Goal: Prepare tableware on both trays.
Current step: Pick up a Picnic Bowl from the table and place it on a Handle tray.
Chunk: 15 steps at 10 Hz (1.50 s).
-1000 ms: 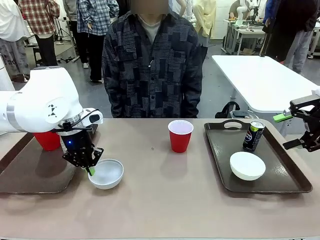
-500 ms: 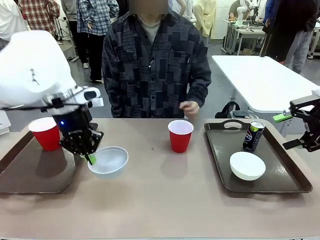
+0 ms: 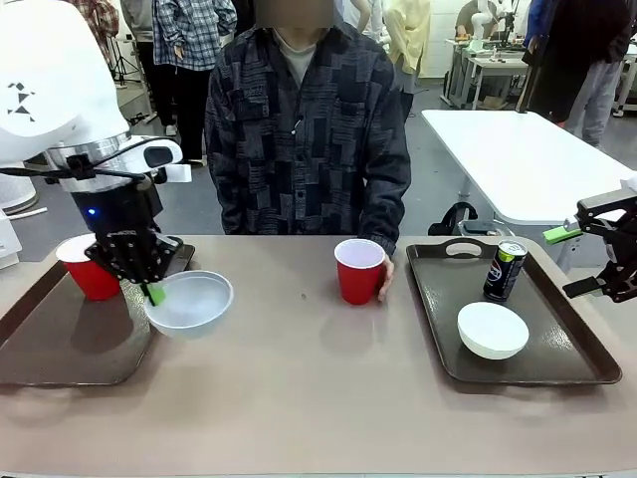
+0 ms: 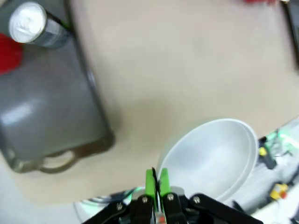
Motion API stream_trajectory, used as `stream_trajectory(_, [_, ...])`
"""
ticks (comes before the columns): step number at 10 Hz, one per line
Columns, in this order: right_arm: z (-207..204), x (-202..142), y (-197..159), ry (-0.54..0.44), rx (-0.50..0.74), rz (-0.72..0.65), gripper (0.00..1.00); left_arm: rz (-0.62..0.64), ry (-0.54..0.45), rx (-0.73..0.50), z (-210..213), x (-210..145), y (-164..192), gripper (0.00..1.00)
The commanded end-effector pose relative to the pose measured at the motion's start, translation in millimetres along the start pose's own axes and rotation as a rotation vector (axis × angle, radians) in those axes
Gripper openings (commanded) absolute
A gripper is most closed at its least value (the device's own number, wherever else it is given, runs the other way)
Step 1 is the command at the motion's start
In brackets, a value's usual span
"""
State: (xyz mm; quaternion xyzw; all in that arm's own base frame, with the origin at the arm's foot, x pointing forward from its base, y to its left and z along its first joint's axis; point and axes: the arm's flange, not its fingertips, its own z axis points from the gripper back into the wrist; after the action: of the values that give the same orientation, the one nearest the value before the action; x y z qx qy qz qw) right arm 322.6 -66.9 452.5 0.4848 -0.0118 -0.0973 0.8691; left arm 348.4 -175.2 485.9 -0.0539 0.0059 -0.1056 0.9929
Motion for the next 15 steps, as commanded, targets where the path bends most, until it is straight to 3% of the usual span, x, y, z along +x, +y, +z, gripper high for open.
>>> stream_trajectory(1, [-1.9,2.3,-0.2,-0.012,0.011,-0.002,1.0,-0.02,-0.043,0.028,5.0,1.1,49.1,0.0])
stream_trajectory(6, [-1.9,2.3,-0.2,-0.012,0.011,-0.002,1.0,0.129,-0.064,-0.049,11.8,7.3,145.6,0.0])
stream_trajectory(8, [-1.9,2.3,-0.2,-0.012,0.011,-0.002,1.0,0.172,-0.065,-0.063,9.7,10.3,167.0,0.0])
stream_trajectory(10, [-1.9,2.3,-0.2,-0.012,0.011,-0.002,1.0,0.246,-0.106,-0.038,9.2,7.5,171.4,0.0])
stream_trajectory(11, [-1.9,2.3,-0.2,-0.012,0.011,-0.002,1.0,0.193,-0.051,-0.049,10.2,6.3,172.1,0.0])
stream_trajectory(15, [-1.9,2.3,-0.2,-0.012,0.011,-0.002,1.0,0.206,-0.06,-0.044,9.4,7.5,173.5,0.04])
